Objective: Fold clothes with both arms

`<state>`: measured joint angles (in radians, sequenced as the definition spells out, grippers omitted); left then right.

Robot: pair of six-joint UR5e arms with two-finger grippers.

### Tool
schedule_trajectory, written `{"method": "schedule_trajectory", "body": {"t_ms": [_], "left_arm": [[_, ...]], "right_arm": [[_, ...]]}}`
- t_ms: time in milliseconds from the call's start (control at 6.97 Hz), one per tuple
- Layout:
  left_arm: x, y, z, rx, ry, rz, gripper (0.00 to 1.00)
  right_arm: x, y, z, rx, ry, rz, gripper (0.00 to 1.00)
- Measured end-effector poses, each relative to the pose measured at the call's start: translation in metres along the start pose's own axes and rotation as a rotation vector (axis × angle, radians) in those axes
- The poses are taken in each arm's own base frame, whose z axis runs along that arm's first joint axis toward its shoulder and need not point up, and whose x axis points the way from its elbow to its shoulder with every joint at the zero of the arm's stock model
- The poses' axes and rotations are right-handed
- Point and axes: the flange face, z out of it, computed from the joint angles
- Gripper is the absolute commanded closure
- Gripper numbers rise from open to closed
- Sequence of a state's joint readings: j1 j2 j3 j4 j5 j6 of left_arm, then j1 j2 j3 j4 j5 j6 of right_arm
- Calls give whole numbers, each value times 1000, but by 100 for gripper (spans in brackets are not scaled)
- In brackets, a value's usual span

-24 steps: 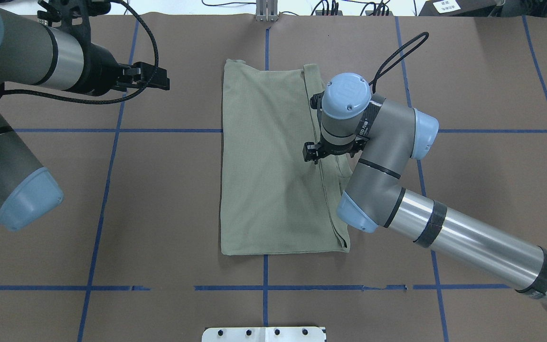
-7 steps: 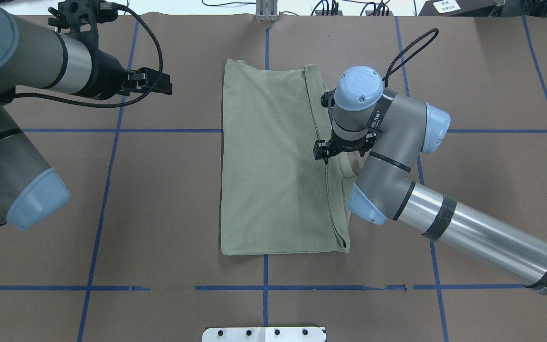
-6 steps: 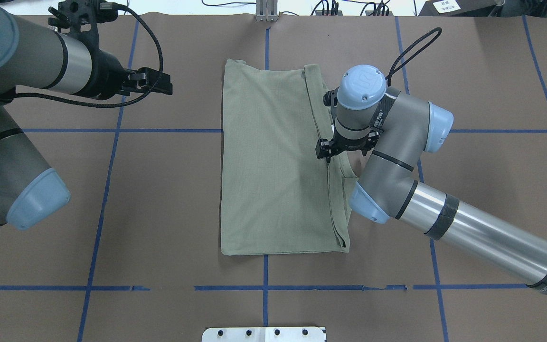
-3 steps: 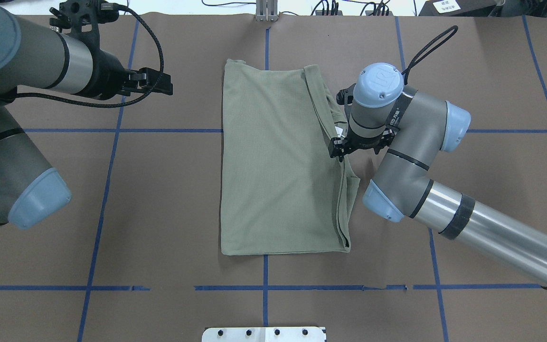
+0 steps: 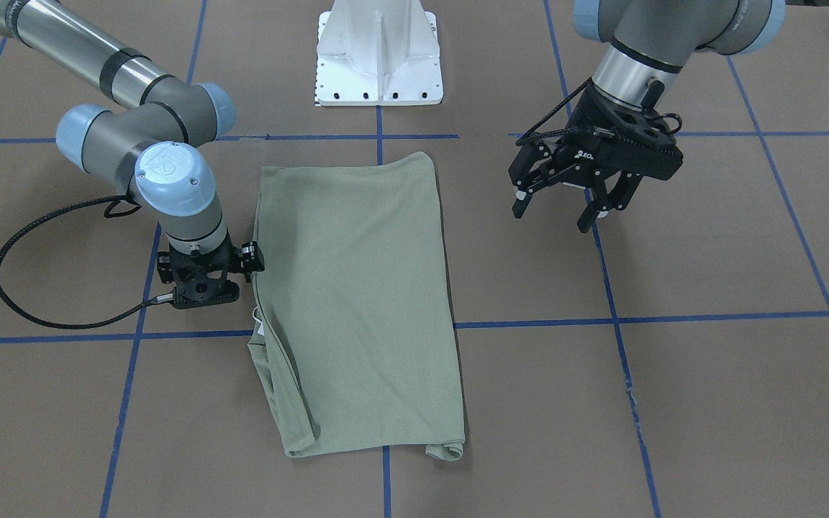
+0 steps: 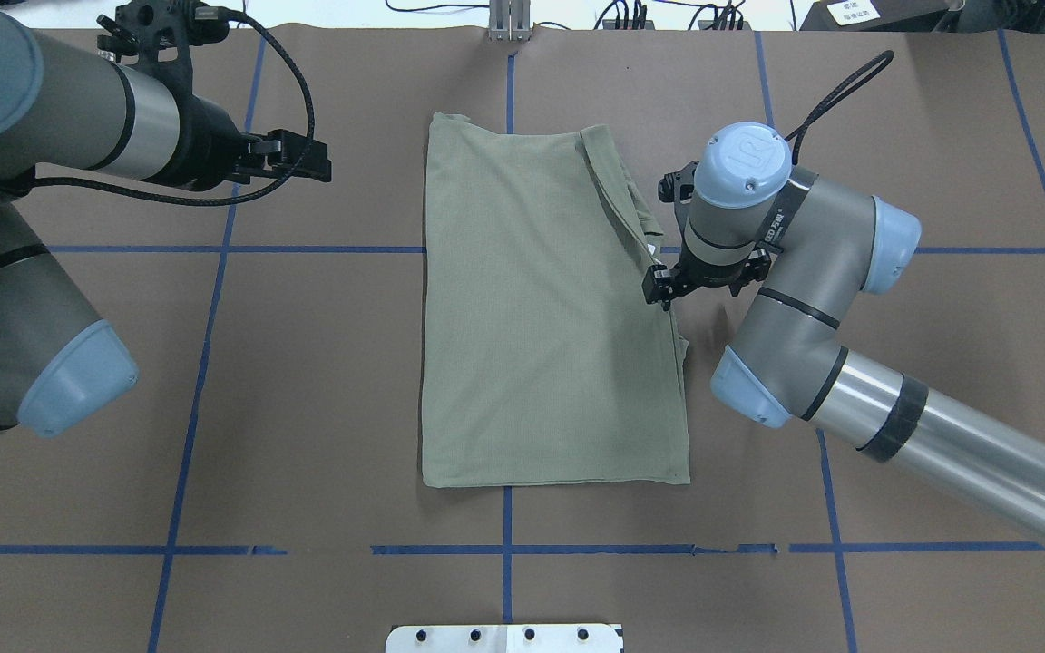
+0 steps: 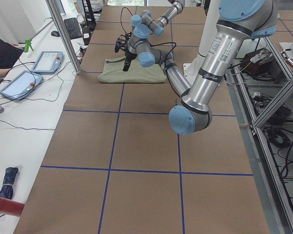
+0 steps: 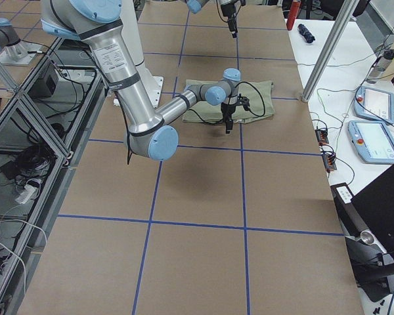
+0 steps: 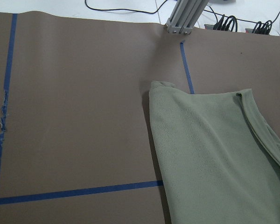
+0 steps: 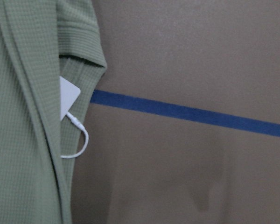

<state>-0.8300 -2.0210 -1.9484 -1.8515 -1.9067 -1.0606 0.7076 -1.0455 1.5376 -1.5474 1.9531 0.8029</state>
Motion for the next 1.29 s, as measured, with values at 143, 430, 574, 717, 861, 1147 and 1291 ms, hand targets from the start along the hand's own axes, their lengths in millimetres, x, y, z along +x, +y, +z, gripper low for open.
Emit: {"method": "schedule_trajectory", "body": {"t_ms": [143,430,574,717,861,1147,1291], "left_arm": [[-1,0,1,-1,-2,0,0],[-4,1,3,-5,-8,4,0],[-5,1,5,-6,-11,6,0],[-6,1,7,-8,-14,7,0],[-7,1,7,-9,-16,6,0],[-7,1,8,-8,-14,8,0],[-7,1,8,-6,-11,9,0]], "right_arm": [[-2,-4,-7,0,2,1,0],[-32,-23,-27,12,-9,-11,0],[-49,-39,-29,12,-5,-21,0],[-63,-55,-28,9,5,-35,0],[-71,-68,-25,2,17,-50,0],[-70,-83,-16,-9,37,-78,0],[-62,-90,-9,-9,42,-88,0]]}}
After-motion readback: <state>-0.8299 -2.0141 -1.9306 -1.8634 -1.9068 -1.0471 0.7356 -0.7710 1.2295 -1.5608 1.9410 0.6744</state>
